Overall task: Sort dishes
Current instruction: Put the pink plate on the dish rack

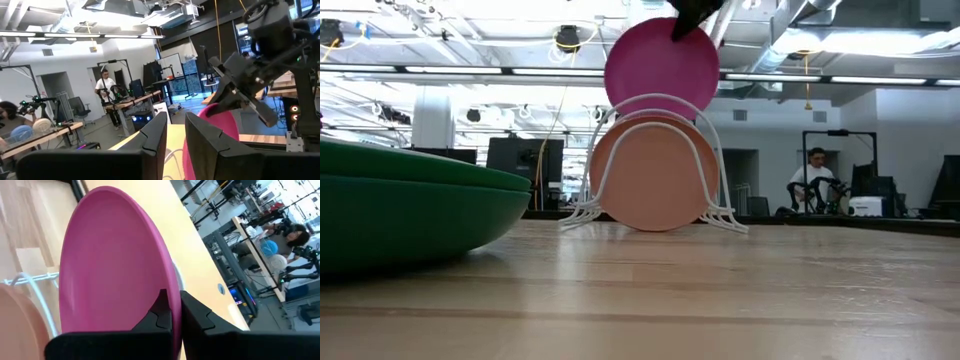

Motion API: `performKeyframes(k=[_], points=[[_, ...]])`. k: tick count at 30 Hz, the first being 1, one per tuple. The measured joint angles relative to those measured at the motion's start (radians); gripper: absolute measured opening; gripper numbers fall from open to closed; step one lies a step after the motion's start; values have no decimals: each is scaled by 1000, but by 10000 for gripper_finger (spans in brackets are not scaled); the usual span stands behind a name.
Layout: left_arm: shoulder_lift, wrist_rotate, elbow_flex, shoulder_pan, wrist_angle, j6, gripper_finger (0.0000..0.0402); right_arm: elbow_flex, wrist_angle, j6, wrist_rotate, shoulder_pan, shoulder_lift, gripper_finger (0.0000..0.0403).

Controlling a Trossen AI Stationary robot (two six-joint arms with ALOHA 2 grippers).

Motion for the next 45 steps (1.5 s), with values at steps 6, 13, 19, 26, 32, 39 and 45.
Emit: performKeyframes(k=[6,13,19,26,32,39,45], points=[[0,0,0,0,0,0,65,-54,58,-9,-57,-13,0,15],[0,0,0,0,0,0,65,-147,142,-62,-104,-39,3,15],[0,0,0,0,0,4,65,-217,189,-74,-128,-68,3,15],[0,0,0,0,0,5,65,-261,253,-72,-190,-88,2,15],[0,0,0,0,0,6,65,-292,288,-71,-211,-90,2,15],[0,0,0,0,0,5,65,-360,336,-47,-215,-89,2,15],[1,0,0,0,0,4,65,-410,387,-44,-248,-90,2,15]])
